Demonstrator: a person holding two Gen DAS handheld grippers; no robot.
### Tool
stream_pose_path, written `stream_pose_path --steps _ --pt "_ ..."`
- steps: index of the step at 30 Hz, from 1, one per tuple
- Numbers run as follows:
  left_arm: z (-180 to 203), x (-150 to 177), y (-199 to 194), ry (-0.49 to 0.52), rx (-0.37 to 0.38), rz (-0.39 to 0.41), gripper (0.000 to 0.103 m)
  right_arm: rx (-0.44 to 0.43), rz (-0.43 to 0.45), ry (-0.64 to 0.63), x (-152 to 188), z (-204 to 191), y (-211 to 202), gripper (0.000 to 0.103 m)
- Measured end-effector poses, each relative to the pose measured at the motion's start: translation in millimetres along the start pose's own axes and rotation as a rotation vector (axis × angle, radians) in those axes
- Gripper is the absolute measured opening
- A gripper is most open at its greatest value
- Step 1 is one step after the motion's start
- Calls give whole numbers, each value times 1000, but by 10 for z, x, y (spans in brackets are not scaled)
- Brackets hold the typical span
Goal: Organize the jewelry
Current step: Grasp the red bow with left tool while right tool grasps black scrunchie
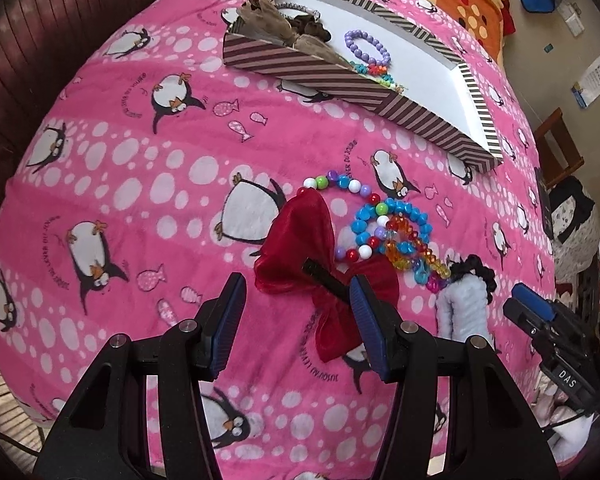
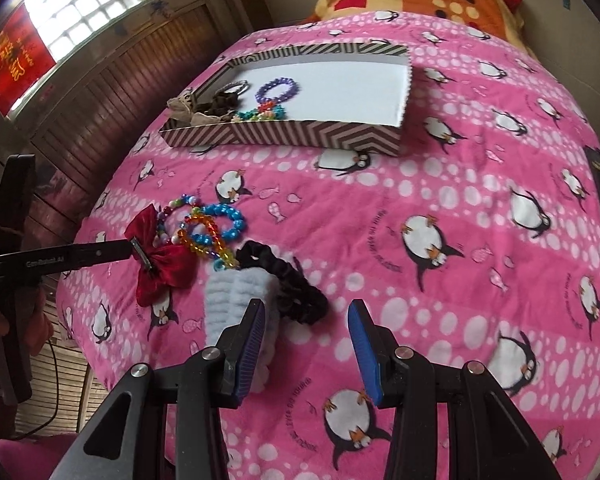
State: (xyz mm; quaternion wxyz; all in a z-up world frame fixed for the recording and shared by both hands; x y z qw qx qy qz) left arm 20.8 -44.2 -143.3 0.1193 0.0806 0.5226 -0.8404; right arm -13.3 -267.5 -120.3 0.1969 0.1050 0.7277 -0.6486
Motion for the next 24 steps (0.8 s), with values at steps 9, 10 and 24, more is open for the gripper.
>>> stream_pose_path --steps 9,10,24 --pt "3 -61 203 1 -17 -26 54 -92 -31 24 -113 -175 219 41" --pt "4 -65 225 4 -19 -29 54 -111 -41 33 -120 -191 258 41" --pt "150 -203 75 67 29 25 14 -223 28 136 -319 -66 25 10"
Point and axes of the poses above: each gripper's, at about its wrist camera, not at the fingertips, and y roughly the way its jaws point, z to its right, x to its underside, the point moved 10 cm from there along y, roughly the way its jaws point, and after that the axes turned 11 degrees about x, right-handed, at the moved point
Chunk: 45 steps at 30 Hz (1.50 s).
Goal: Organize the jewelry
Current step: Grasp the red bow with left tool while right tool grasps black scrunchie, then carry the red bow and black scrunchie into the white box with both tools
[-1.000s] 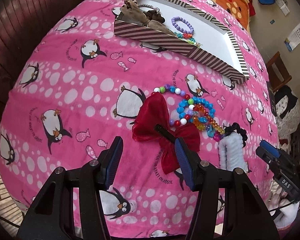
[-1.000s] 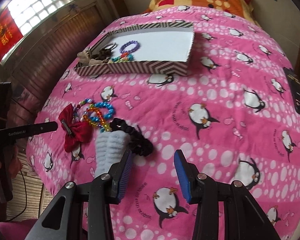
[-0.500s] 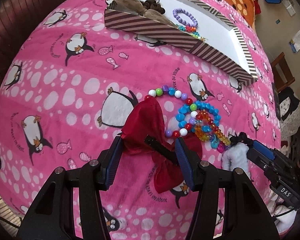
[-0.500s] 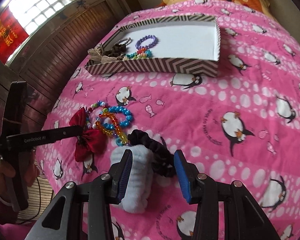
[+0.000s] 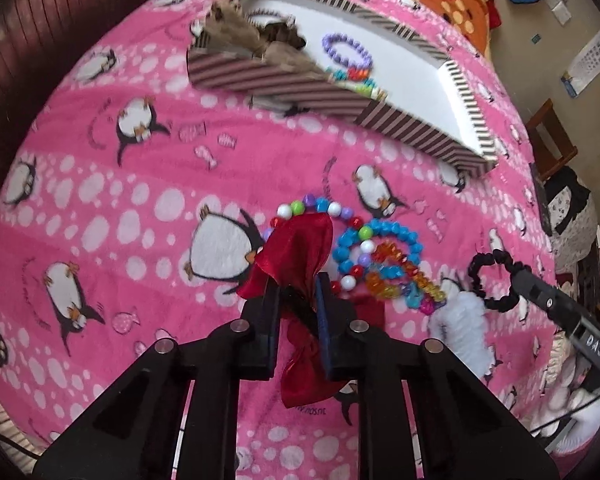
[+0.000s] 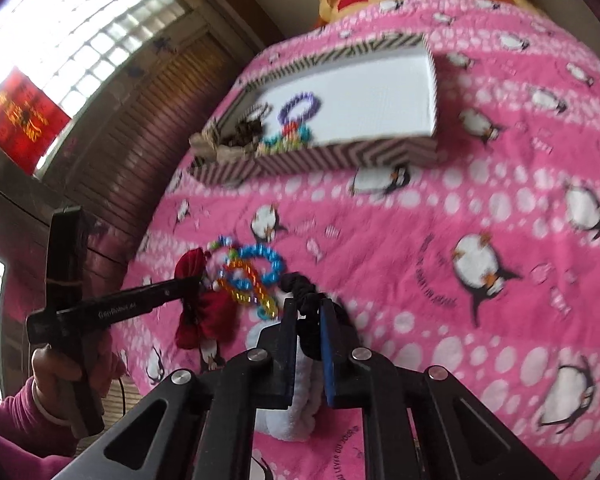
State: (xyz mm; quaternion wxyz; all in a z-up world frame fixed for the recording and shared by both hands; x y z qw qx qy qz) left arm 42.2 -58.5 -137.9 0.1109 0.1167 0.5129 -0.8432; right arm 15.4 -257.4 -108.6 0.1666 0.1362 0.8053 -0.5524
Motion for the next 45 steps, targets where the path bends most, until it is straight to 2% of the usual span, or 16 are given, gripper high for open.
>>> stream_pose_path --steps 8,18,30,45 --pt "87 -345 -341 13 23 73 14 -2 87 19 -353 38 -288 10" --pt "260 -950 -473 92 -5 142 14 4 141 12 -838 -58 -314 10" --pt "237 -1629 -289 147 -73 163 14 33 153 32 -1285 -18 -131 10" --pt "213 -2385 222 173 -97 128 14 113 106 73 -1704 290 307 10"
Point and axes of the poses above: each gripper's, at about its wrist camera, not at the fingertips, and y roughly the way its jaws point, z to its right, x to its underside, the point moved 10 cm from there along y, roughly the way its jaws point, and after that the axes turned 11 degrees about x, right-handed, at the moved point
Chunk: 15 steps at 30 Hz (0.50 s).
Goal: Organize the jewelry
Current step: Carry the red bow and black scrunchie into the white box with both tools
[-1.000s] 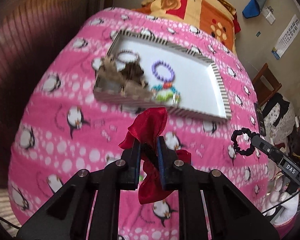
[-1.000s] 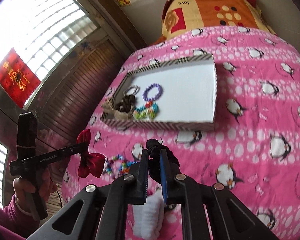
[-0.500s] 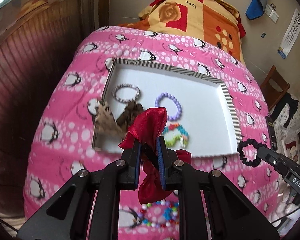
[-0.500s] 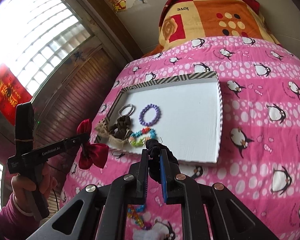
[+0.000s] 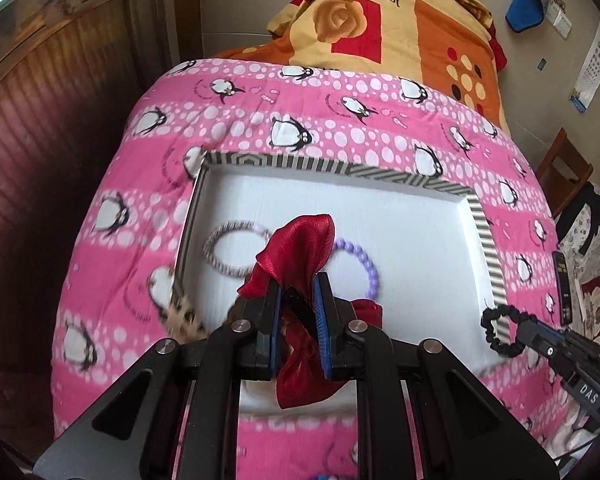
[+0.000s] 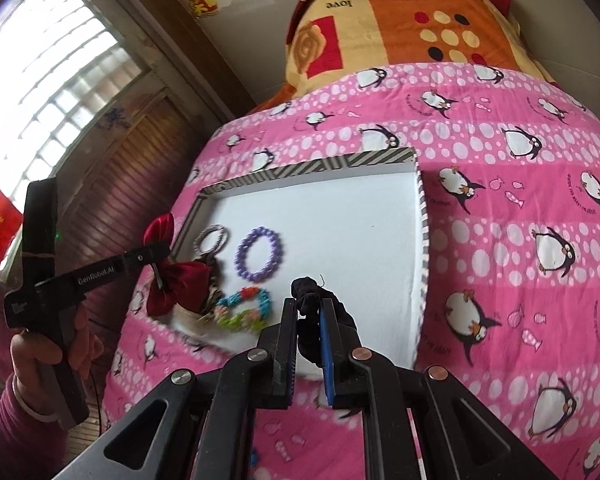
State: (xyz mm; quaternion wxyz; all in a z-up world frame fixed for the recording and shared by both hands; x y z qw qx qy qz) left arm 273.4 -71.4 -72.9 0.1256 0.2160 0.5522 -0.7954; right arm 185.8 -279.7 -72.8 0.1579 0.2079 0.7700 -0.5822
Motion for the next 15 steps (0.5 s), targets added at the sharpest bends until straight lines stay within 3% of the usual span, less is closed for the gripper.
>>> stream_pose_path --steps 15 --pt "-154 -475 646 11 -27 -28 14 85 -52 -7 -225 74 593 10"
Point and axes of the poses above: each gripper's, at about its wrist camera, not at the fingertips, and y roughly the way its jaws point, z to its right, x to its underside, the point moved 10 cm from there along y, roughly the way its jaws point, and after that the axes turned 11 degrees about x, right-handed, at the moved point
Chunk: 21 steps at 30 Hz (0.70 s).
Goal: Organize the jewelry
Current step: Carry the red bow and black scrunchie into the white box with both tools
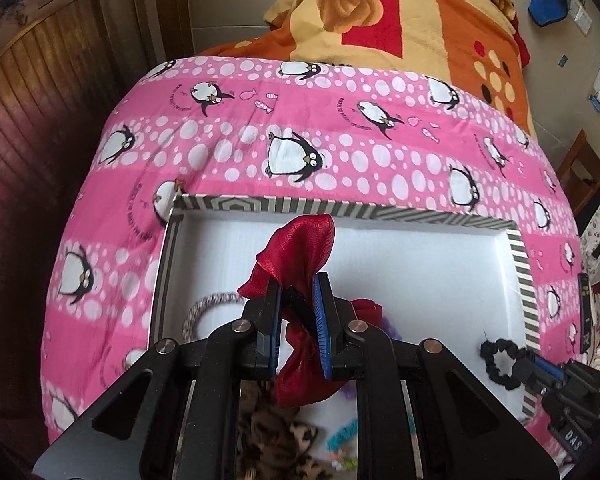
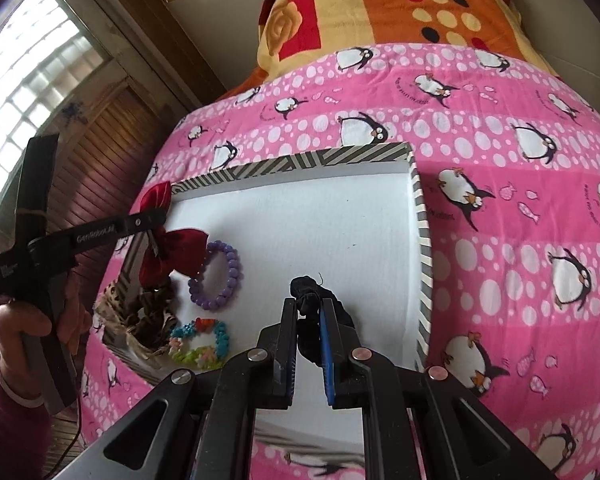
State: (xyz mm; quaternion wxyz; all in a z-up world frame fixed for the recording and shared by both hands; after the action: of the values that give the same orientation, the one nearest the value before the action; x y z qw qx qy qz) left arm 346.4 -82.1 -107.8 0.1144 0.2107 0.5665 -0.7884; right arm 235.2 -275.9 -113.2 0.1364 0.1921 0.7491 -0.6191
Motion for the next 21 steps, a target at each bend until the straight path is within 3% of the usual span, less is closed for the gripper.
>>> stream_pose_path --steps 21 --pt "-134 -28 272 10 -31 -23 14 -34 -113 -79 187 -384 378 10"
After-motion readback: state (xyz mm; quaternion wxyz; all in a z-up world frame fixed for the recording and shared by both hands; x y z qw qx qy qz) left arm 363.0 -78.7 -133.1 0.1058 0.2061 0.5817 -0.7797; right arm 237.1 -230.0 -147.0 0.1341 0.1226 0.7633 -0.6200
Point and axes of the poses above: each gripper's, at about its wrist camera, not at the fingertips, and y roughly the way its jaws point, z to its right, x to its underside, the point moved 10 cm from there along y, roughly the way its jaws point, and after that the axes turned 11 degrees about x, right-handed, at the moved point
